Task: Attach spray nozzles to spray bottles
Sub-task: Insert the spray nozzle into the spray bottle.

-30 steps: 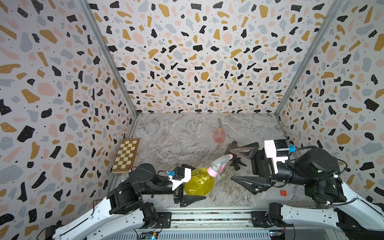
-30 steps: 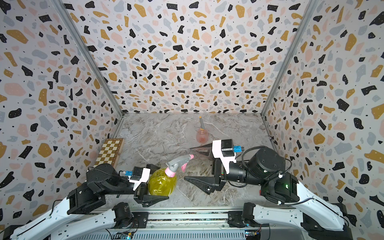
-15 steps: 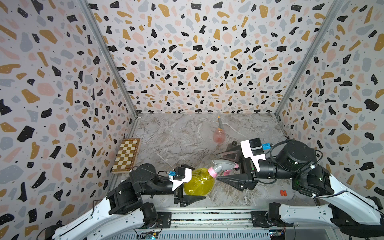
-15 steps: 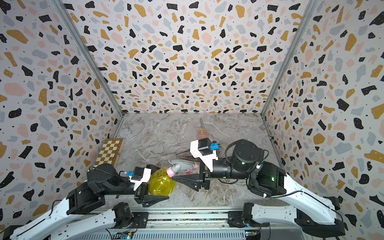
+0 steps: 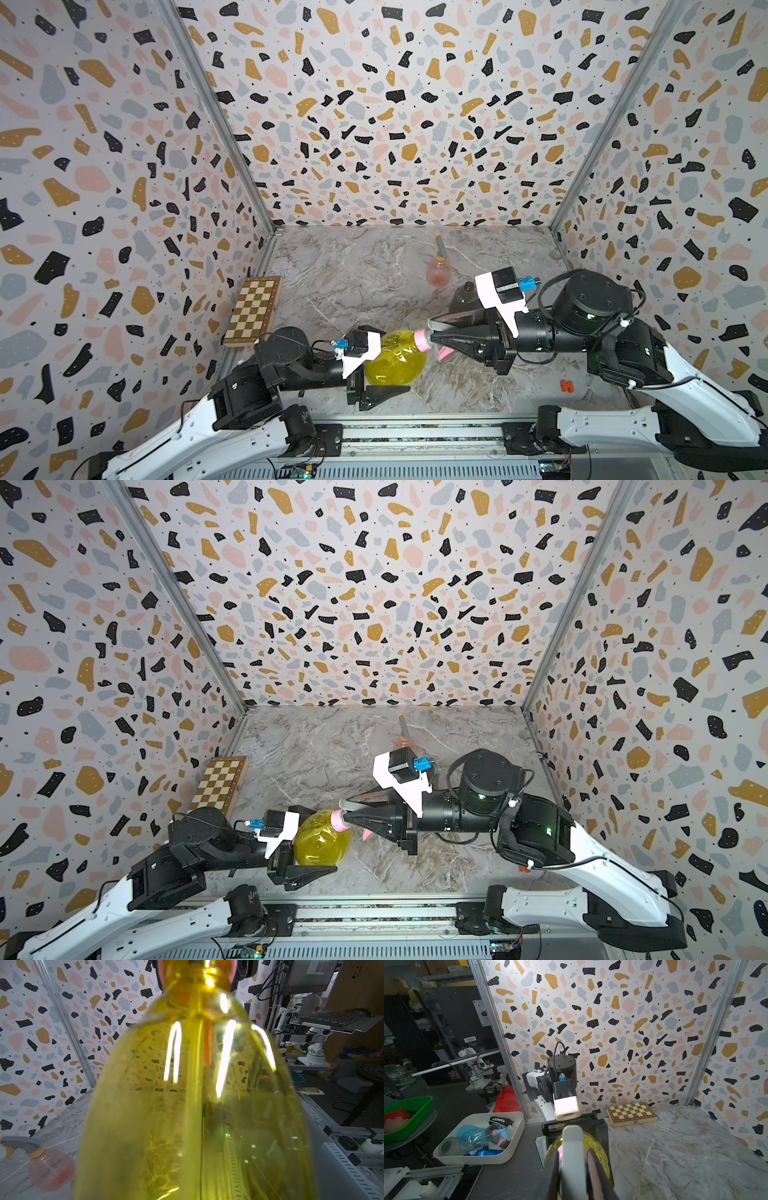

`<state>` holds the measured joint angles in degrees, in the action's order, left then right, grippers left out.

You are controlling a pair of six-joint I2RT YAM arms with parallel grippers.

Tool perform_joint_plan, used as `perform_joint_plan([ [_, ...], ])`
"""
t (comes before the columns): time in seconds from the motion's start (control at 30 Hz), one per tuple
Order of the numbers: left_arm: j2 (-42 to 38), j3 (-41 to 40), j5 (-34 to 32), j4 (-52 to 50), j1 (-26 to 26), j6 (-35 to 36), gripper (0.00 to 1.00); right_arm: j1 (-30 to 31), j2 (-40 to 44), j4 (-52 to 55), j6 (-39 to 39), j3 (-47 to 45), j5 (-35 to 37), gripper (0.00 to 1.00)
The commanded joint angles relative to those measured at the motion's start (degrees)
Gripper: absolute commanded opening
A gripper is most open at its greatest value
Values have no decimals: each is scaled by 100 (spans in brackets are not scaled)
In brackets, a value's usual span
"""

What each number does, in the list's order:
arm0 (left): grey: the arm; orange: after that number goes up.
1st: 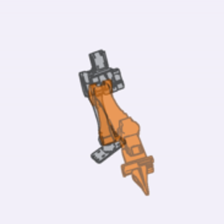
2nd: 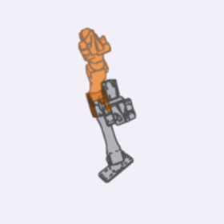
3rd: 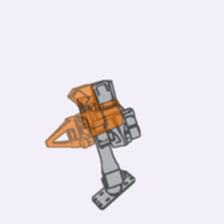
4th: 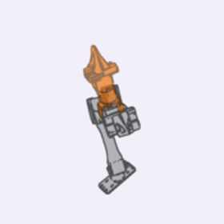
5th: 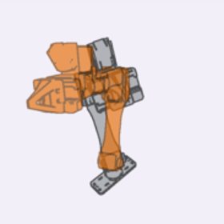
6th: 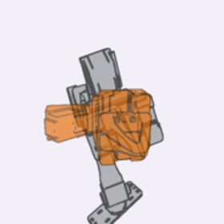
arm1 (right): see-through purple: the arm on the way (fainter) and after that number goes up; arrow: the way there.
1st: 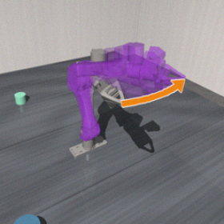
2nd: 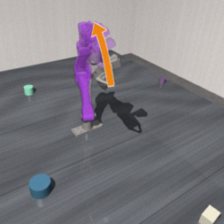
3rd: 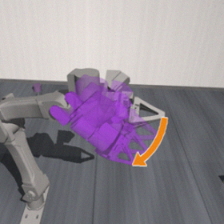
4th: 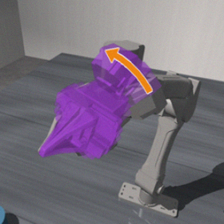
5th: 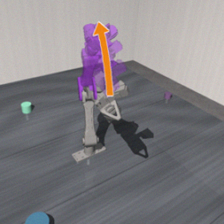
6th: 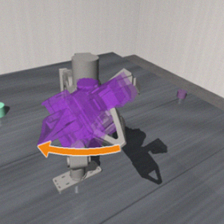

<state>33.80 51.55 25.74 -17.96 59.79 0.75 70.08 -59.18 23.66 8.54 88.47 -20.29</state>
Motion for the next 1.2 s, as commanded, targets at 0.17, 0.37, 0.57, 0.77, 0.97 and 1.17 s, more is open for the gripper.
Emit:
perform_joint_plan([
  [0.17,89,403,-32,-15,-2,166,0,-184,-446,1062,33,779,-209,8],
  [0.37,83,391,-91,-107,-2,234,0,-255,-668,1412,16,1179,-133,31],
  [0.57,19,225,-43,88,-2,179,0,-345,-447,1076,47,889,-140,63],
  [0.77,-37,172,-152,56,-2,192,0,-517,-126,896,75,518,-528,66],
  [0.97,-23,171,-148,112,2,179,0,-566,-52,945,60,416,-725,54],
  [1.17,27,228,-142,35,-2,166,0,-590,-106,1054,76,473,-790,34],
])
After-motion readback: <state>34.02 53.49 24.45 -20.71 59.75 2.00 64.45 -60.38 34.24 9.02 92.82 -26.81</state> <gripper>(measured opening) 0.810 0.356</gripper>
